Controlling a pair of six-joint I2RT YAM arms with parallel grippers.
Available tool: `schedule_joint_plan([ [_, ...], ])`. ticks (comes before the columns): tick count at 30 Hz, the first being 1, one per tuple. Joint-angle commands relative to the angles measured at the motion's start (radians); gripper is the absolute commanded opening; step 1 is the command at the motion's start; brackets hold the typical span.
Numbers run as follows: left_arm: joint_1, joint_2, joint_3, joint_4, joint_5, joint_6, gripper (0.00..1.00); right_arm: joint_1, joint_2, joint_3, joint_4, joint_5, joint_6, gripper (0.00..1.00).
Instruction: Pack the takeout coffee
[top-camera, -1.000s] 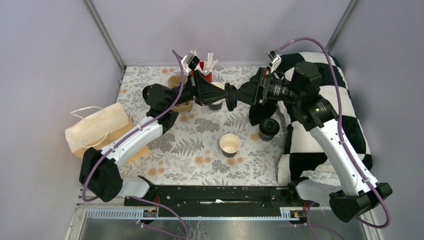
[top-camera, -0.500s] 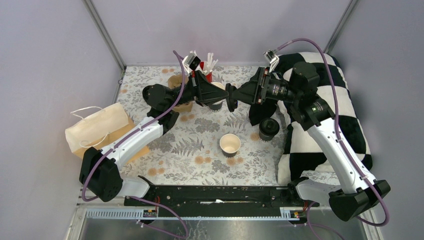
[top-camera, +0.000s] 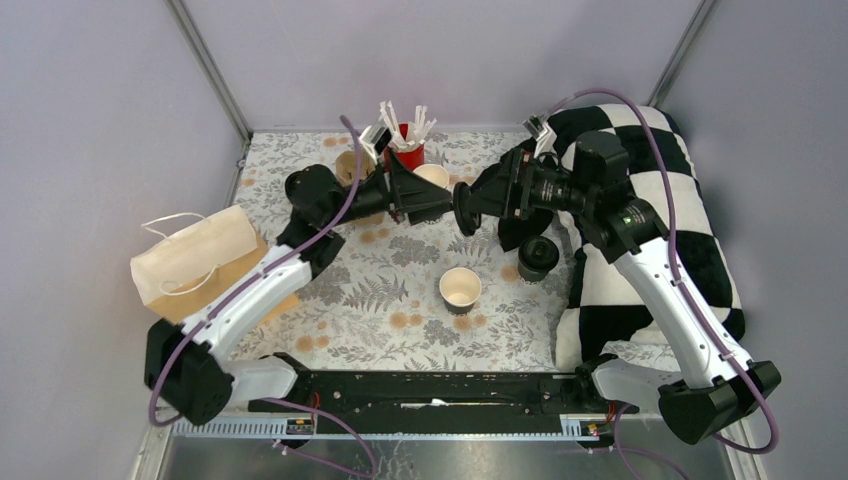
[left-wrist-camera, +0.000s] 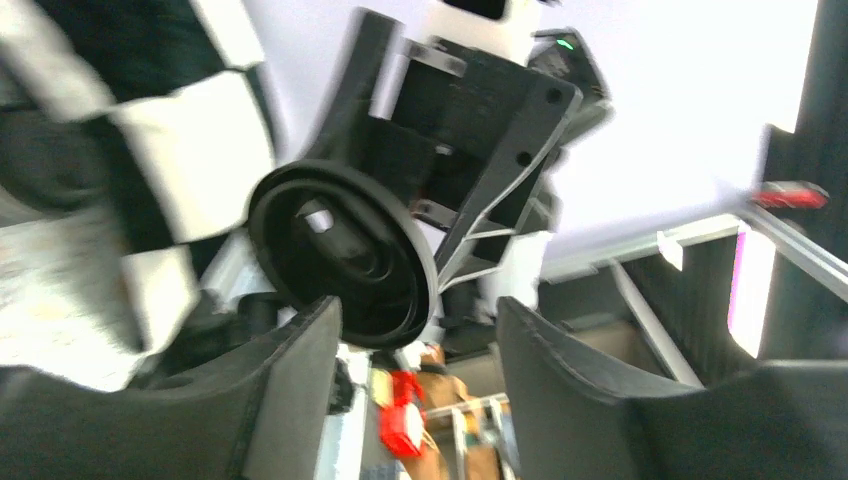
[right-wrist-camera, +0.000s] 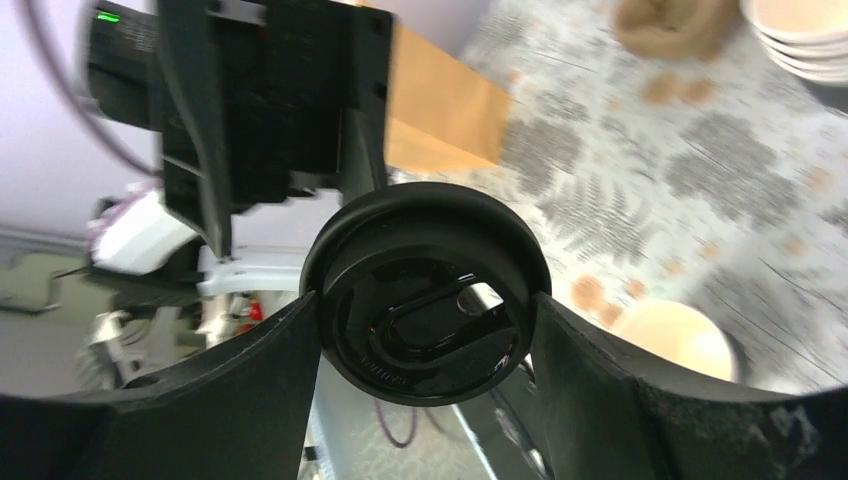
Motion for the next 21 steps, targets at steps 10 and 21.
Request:
schedule_joint_plan([
  [10,0.097,-0.167,-0.052,-0.911,-0.322,0.458,0.78,0.493,0.222,0.039,-0.521,0.861,-0.288,0.64],
  [21,0.078,-0.137,-0.081,-0.869,-0.316,0.468,0.79,0.581,0.344,0.048,-0.51,0.986,-0.309,0.66],
])
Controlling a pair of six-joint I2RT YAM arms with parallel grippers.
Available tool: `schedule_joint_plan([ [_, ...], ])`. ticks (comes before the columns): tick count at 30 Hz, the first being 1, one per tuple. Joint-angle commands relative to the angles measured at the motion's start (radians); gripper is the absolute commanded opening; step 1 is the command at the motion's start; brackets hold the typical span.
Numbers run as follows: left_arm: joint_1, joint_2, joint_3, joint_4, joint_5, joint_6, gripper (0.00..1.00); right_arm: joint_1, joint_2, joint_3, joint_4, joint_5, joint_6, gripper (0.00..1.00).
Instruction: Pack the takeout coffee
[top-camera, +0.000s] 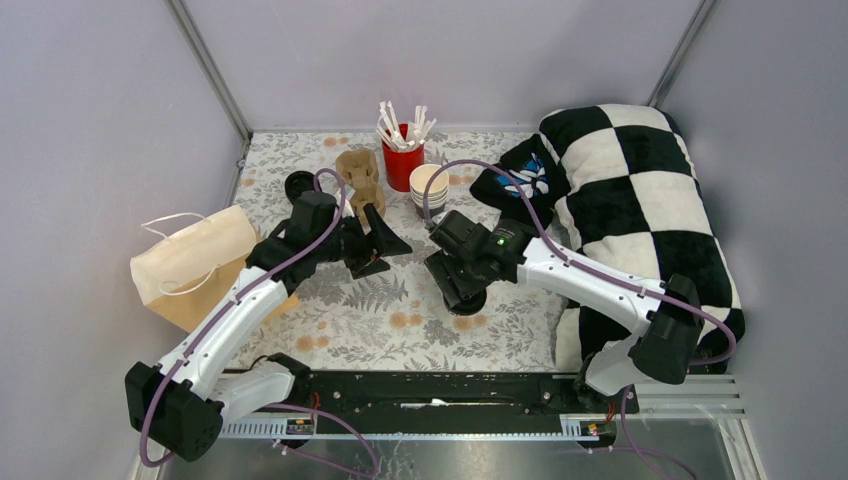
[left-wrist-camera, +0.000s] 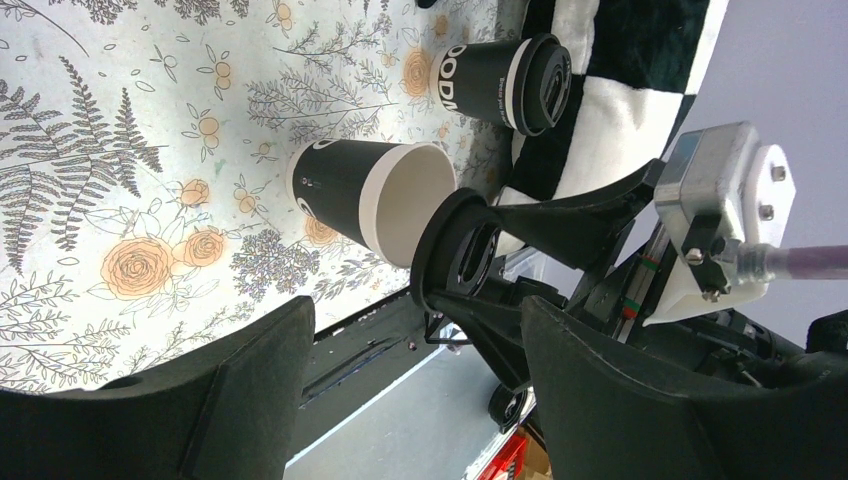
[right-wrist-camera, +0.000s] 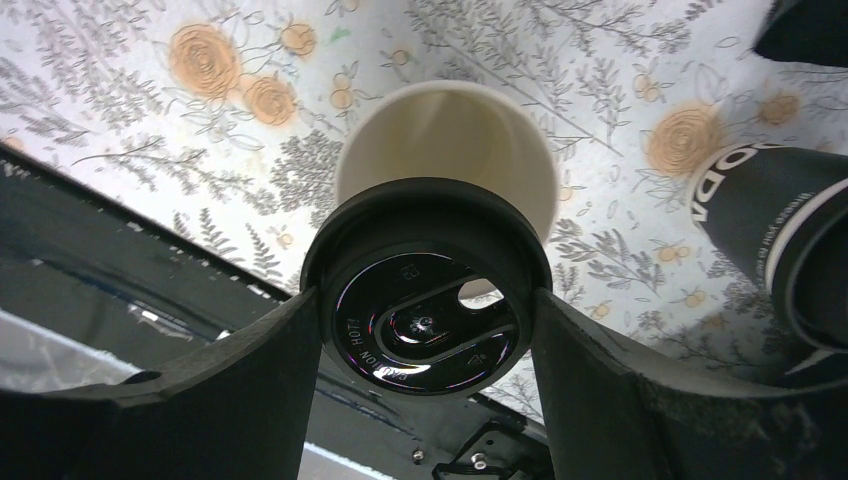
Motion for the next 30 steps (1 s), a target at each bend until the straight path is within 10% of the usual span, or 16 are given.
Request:
schedule_joint_plan([
  [1,-0.011,0.006,0.0,0.04,-0.009,0.028,0.79,0.005,0.015,0.045,0.0,0.096,-0.026,0.66],
  [30,-0.015,0.069,0.036,0.043,0.046,0.096,0.81,0.001,0.119,0.069,0.042,0.099,-0.037,0.71],
])
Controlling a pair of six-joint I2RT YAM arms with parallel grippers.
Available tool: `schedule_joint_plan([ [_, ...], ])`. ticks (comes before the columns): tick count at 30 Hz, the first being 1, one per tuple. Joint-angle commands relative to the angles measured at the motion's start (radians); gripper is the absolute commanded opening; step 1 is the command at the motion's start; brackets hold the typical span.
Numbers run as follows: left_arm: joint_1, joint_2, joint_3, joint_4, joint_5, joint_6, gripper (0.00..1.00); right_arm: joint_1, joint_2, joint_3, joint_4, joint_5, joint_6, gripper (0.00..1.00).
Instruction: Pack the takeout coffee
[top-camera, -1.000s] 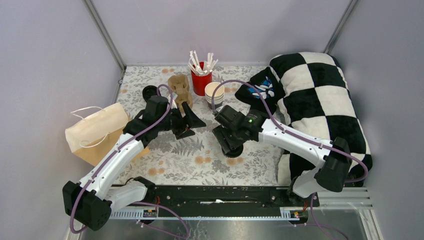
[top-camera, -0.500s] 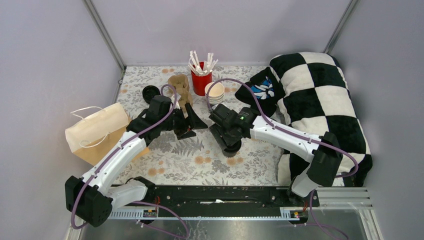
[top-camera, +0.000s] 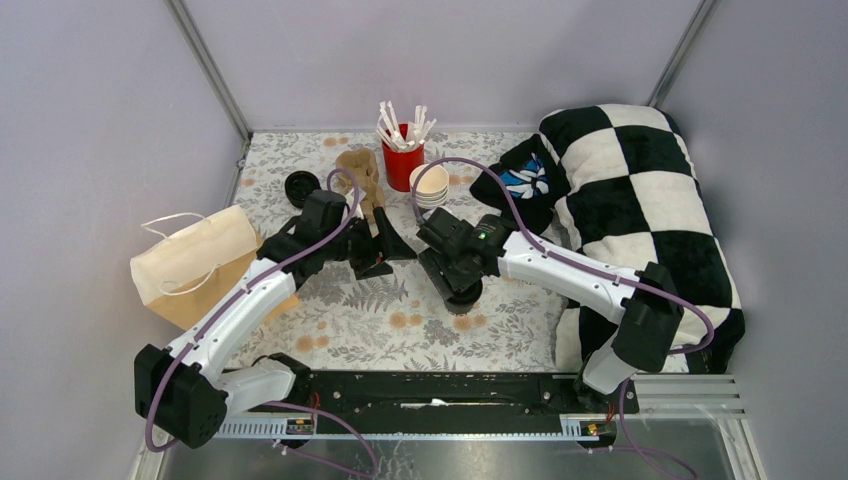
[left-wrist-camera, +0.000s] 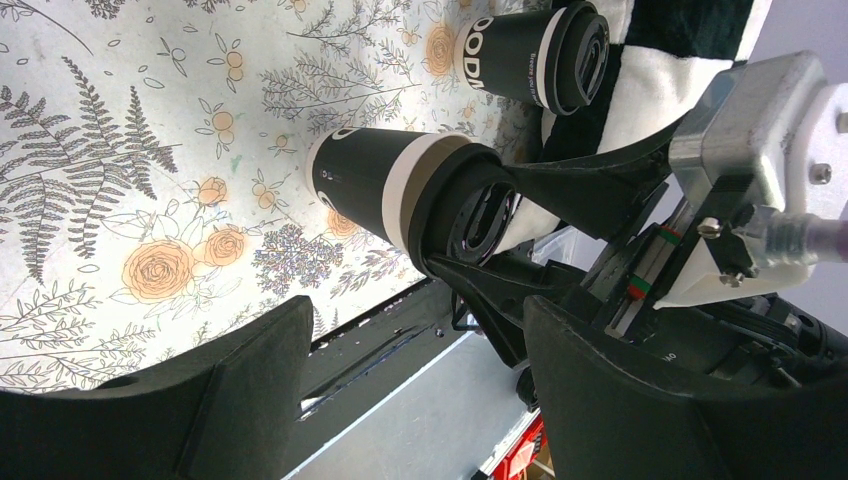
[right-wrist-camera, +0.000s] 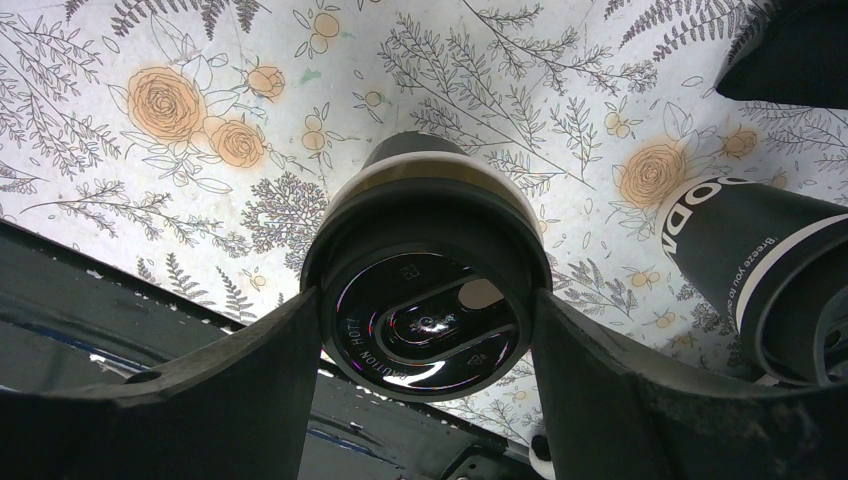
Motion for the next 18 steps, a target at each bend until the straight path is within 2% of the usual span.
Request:
schedule_joint_plan([
  [1,-0.003,0.001,0.034,0.038,0.021,0.024,0.81,0.001,0.014,0.011,0.028,0.021,-0.003,0.71],
  [14,-0.016,0.018,0.032,0.039,0.048,0.03,0.82,-0.012,0.008,-0.006,0.032,0.011,0.004,0.78],
  [18,-0.037,0.031,0.038,0.038,0.049,0.027,0.83,-0.013,0.006,0.001,0.023,0.017,0.004,0.87],
])
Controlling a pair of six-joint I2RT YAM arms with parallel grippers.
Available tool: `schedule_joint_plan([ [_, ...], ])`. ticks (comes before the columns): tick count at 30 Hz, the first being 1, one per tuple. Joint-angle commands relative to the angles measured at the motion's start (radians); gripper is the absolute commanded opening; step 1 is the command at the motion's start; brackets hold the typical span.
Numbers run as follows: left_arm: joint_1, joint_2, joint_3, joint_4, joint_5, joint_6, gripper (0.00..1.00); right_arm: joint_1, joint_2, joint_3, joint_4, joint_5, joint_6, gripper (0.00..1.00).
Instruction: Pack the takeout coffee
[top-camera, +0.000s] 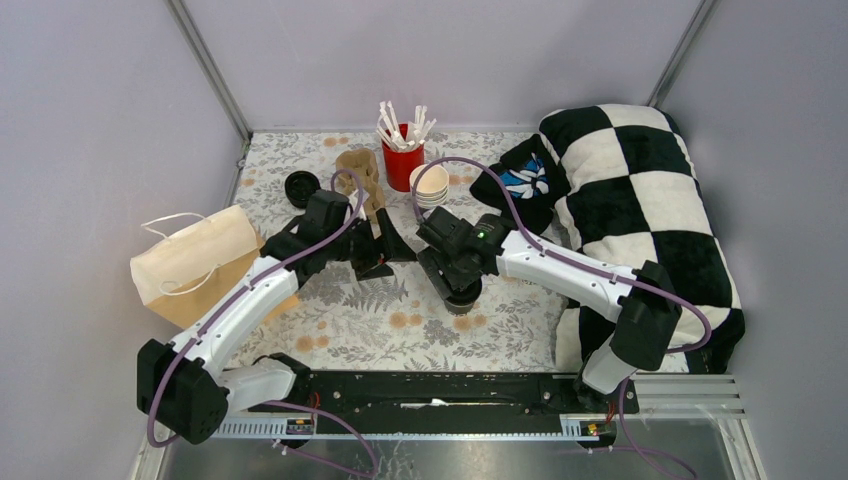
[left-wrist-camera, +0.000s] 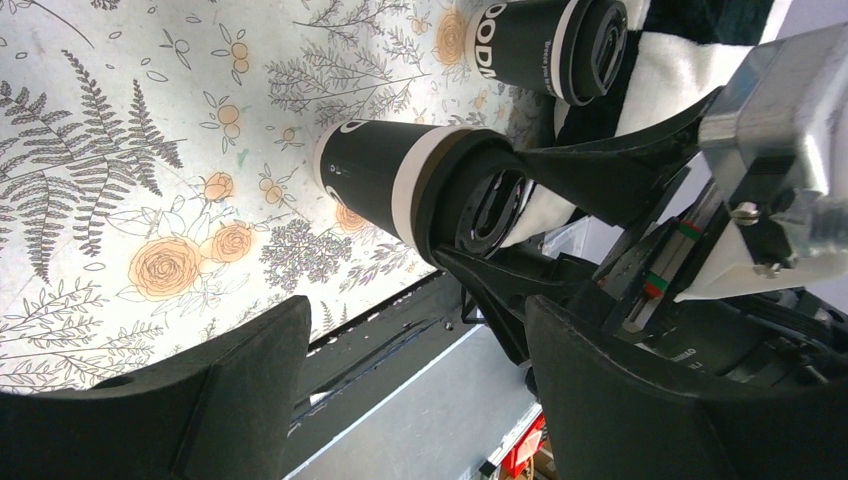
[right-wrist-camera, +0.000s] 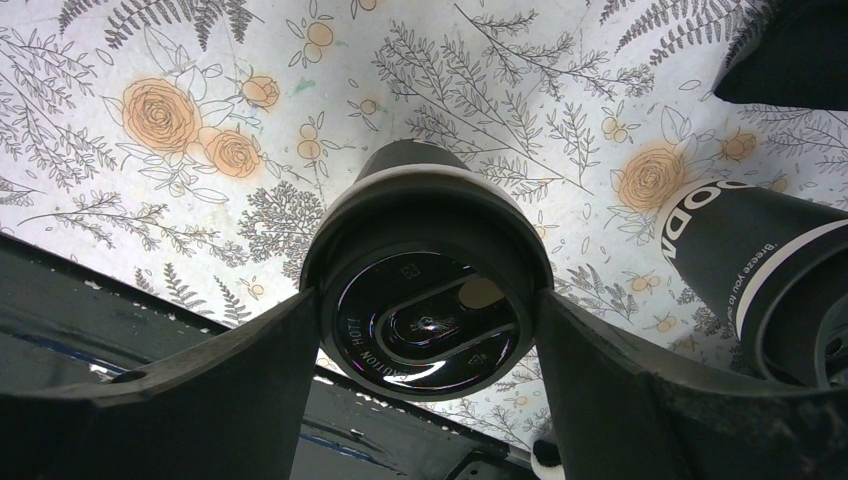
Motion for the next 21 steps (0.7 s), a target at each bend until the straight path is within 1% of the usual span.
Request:
schedule_joint_plan([
  [1,-0.031,0.012,0.039,0.042,0.04,0.006,0.83,-0.002,-0.01,0.011,0.008,0.015,0.004,0.89],
  [5,-0.063,0.035,0.051,0.041,0.036,0.005,0.84,-0.003,-0.046,0.098,-0.054,-0.012,0.024,0.98],
  [7,-0.076,0.043,0.054,0.044,0.032,0.001,0.84,-0.019,-0.075,0.121,-0.075,-0.043,0.038,0.99],
  [9,-0.092,0.053,0.052,0.06,0.042,-0.01,0.82,-0.09,-0.127,0.124,-0.091,-0.108,0.052,0.99],
  [10,-0.1,0.06,0.044,0.08,0.055,-0.024,0.8,-0.148,-0.169,0.093,-0.075,-0.162,0.058,0.97],
  [11,-0.106,0.07,0.03,0.11,0.074,-0.043,0.78,-0.245,-0.216,0.049,-0.04,-0.239,0.058,0.96],
  [12,-0.112,0.082,0.011,0.142,0.095,-0.068,0.73,-0.318,-0.264,-0.019,0.01,-0.339,0.049,0.95],
  [14,-0.136,0.103,-0.023,0.213,0.115,-0.11,0.64,-0.44,-0.318,-0.151,0.086,-0.539,0.038,0.87],
  [15,-0.146,0.113,-0.029,0.24,0.118,-0.124,0.61,-0.481,-0.33,-0.181,0.11,-0.597,0.04,0.83],
  [17,-0.158,0.141,-0.031,0.268,0.117,-0.128,0.55,-0.542,-0.341,-0.258,0.155,-0.688,0.049,0.77],
  [19,-0.159,0.174,-0.032,0.258,0.108,-0.127,0.48,-0.585,-0.342,-0.304,0.201,-0.744,0.068,0.71],
  [21,-0.161,0.197,-0.039,0.273,0.099,-0.127,0.44,-0.611,-0.334,-0.336,0.244,-0.798,0.084,0.64],
])
